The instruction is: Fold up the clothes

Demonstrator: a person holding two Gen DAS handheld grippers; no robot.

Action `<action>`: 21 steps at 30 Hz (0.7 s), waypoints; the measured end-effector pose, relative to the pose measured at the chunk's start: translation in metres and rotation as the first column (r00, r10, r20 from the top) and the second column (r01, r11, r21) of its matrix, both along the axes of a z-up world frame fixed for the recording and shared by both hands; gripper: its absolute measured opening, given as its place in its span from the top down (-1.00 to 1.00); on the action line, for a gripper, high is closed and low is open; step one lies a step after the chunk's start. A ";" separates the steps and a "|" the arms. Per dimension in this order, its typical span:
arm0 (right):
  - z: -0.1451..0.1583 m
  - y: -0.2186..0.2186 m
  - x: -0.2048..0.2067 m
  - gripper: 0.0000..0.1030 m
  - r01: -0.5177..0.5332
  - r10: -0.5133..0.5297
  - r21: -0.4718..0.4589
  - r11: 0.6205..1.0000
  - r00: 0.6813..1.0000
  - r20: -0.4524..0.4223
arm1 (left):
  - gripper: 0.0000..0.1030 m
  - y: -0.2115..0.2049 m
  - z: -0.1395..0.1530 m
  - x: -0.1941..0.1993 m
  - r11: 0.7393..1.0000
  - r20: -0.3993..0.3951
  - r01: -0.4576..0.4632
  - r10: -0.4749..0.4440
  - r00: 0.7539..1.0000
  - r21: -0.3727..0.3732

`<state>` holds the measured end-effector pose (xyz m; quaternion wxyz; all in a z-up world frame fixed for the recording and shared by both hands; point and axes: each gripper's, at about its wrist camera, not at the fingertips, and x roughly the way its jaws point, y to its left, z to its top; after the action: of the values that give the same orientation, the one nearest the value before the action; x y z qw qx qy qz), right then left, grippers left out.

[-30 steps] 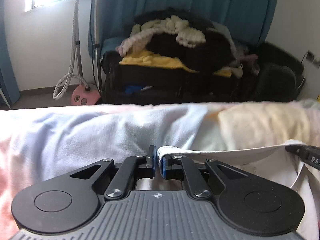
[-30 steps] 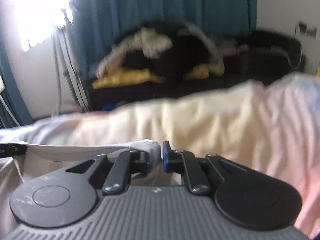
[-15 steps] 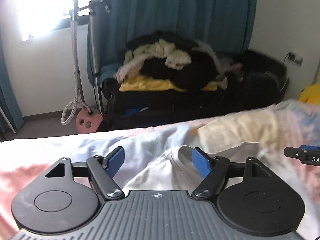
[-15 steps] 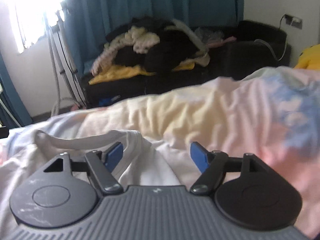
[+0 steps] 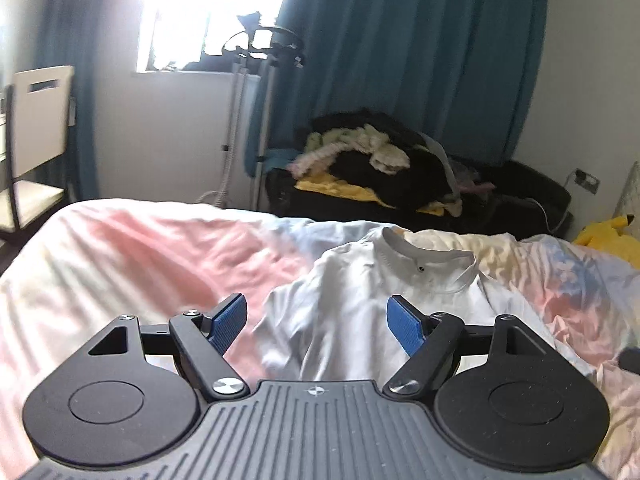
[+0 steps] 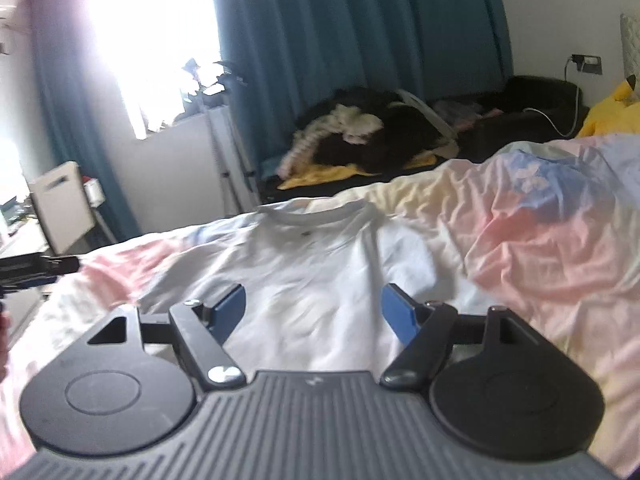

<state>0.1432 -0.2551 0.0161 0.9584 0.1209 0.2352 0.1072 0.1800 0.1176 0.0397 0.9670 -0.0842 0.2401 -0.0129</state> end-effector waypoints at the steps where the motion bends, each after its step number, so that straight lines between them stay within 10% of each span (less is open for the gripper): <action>1: 0.000 0.001 -0.014 -0.46 -0.006 0.006 0.012 1.000 1.000 0.009 | -0.56 0.003 -0.003 -0.011 1.000 0.006 -0.010 0.010 1.000 -0.018; 9: -0.028 -0.001 -0.074 -0.41 0.001 -0.004 0.137 0.991 1.000 0.019 | -0.49 0.023 -0.044 -0.038 0.986 -0.069 -0.049 0.039 0.997 -0.157; 21: -0.060 -0.002 -0.043 -0.09 0.036 -0.020 0.218 0.975 0.997 -0.075 | -0.03 0.050 -0.081 0.009 0.919 -0.081 -0.153 0.132 0.988 -0.363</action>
<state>0.1003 -0.2568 -0.0438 0.9316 0.2331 0.2545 0.1144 0.1895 0.1679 -0.0416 0.9254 -0.2816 0.2531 0.0149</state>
